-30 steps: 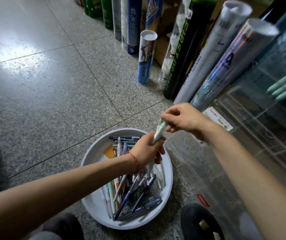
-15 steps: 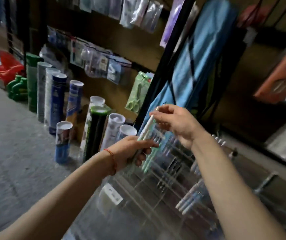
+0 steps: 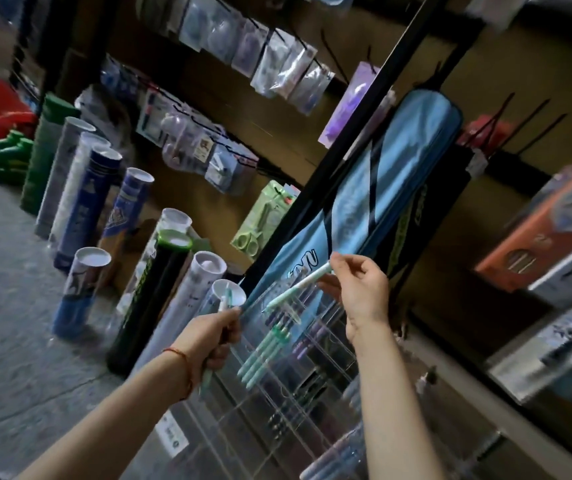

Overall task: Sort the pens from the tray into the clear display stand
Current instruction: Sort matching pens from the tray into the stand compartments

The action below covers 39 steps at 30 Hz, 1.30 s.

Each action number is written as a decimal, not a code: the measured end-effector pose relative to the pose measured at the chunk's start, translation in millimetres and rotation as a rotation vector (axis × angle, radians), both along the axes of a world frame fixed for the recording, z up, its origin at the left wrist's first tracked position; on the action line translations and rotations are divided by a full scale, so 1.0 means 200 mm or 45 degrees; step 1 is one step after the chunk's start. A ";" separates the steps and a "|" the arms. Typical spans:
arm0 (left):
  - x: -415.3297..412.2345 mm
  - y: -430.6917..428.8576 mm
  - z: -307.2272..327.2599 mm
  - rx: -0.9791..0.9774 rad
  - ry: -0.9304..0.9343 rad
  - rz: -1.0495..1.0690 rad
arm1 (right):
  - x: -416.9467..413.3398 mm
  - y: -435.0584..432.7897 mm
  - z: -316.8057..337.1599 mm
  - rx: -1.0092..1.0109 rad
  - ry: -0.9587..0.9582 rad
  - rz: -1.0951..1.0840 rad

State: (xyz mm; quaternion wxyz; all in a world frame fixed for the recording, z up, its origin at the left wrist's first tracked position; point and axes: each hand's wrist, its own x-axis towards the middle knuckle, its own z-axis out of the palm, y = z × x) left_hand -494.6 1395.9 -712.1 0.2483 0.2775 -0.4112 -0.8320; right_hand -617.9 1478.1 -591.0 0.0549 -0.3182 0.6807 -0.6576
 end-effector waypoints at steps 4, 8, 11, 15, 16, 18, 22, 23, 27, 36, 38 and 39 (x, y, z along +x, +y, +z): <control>-0.05 0.02 0.00 -0.517 -0.138 0.532 | 0.01 -0.10 -0.09 0.078 0.376 -0.110; -0.10 0.02 0.01 -0.507 0.020 0.559 | 0.09 -0.19 -0.18 -0.035 0.605 -0.187; -0.15 0.02 -0.01 -0.529 -0.001 0.485 | 0.11 -0.24 -0.25 -0.058 0.670 -0.262; -0.19 0.04 -0.05 -0.479 0.094 0.406 | 0.05 -0.24 -0.32 0.201 0.698 -0.291; -0.19 0.04 -0.06 -0.486 0.090 0.383 | 0.03 -0.23 -0.34 0.260 0.655 -0.276; -0.20 0.04 -0.10 -0.524 0.053 0.341 | 0.00 -0.21 -0.39 0.375 0.558 -0.210; -0.20 0.04 -0.14 -0.575 0.004 0.288 | -0.03 -0.18 -0.43 0.657 0.534 -0.089; -0.20 0.03 -0.14 -0.557 -0.001 0.288 | -0.02 -0.17 -0.43 0.703 0.523 -0.072; -0.20 0.02 -0.13 -0.543 -0.042 0.287 | -0.02 -0.15 -0.44 0.864 0.518 -0.028; -0.17 0.00 -0.11 -0.583 -0.020 0.285 | 0.00 -0.15 -0.46 1.048 0.476 0.044; -0.18 -0.02 -0.11 -0.543 -0.010 0.375 | 0.01 -0.16 -0.46 1.135 0.515 0.016; -0.18 -0.02 -0.10 -0.483 0.006 0.408 | 0.02 -0.15 -0.45 1.210 0.550 -0.012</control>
